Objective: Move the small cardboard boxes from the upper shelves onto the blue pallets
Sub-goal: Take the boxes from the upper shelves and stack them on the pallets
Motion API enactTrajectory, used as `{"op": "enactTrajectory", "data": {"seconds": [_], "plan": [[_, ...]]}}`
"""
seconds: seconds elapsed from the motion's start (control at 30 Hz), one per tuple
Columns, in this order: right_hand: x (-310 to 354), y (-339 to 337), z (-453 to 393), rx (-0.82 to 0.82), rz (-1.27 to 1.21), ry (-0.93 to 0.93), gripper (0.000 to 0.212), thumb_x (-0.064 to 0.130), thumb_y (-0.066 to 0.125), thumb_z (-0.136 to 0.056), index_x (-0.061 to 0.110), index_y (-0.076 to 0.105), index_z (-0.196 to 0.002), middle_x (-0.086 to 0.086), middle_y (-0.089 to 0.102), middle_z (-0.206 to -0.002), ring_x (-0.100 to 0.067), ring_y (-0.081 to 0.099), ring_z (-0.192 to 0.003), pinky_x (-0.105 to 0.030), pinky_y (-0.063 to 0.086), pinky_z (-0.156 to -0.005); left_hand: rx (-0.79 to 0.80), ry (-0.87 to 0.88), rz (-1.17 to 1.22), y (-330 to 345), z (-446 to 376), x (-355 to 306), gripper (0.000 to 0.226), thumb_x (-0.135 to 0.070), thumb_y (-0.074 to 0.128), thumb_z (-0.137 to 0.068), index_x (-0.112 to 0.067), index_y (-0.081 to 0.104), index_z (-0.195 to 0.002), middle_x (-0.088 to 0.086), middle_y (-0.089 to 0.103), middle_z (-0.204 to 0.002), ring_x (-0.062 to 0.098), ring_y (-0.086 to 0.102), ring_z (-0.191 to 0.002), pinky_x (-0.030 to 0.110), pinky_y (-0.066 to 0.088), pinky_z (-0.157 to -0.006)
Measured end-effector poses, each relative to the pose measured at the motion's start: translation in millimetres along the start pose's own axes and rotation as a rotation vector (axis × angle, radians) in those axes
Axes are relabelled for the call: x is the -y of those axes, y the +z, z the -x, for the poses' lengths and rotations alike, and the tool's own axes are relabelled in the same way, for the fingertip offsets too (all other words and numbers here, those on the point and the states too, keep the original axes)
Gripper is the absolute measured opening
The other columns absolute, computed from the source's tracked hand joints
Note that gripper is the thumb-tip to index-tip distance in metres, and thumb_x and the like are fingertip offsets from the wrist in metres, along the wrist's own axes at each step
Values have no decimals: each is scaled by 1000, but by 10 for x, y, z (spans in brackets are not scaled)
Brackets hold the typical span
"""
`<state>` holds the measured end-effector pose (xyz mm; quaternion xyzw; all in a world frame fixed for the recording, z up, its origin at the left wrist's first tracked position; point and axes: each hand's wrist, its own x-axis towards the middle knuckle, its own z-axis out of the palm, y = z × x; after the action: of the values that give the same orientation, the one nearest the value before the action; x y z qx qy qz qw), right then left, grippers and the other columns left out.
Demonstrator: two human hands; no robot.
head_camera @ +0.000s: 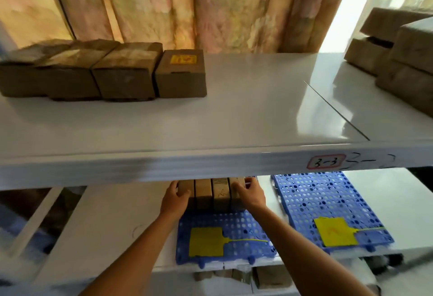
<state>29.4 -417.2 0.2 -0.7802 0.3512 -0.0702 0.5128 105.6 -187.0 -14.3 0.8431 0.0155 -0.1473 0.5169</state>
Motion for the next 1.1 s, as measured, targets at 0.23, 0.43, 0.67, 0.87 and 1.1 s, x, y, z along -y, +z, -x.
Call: {"op": "enactTrajectory", "data": {"seconds": [0.23,0.43,0.67,0.87,1.1], "plan": [[5,-44,-35,56,66,-1,39,46,61,-97,17,62,-123,-2,70,-116,-15,67,-90,-27,46,-72,41,38,-18,-90,54,-68,64,-35,55,-101,-27,25,-157,4,32,-162,27,38,-144,42,38,-112],[167,-194,209,-82,201,-87,37,40,38,-106,15,61,-121,-11,69,-121,-29,65,-106,-39,49,-87,-4,67,-95,-350,257,-199,57,-38,41,-106,-23,26,-158,4,28,-164,25,31,-148,38,27,-118],[576,-316,1051,-60,433,-319,49,43,28,-107,16,61,-130,-11,61,-140,-31,58,-127,-41,47,-100,43,298,-417,-847,917,-558,56,-44,32,-105,-28,27,-158,0,25,-166,22,26,-150,38,27,-119],[1163,-393,2202,-91,504,-513,47,39,28,-107,12,61,-128,-17,60,-139,-37,58,-128,-45,49,-99,1,458,-546,-1411,1778,-886,59,-51,27,-103,-30,28,-157,1,25,-165,24,24,-151,42,27,-118],[1730,-365,3449,-129,486,-716,58,55,24,-106,17,60,-130,-8,61,-139,-32,59,-125,-42,46,-94,-65,519,-525,-2004,2742,-1090,56,-55,25,-99,-27,46,-143,4,46,-153,28,46,-135,49,40,-110]]}}
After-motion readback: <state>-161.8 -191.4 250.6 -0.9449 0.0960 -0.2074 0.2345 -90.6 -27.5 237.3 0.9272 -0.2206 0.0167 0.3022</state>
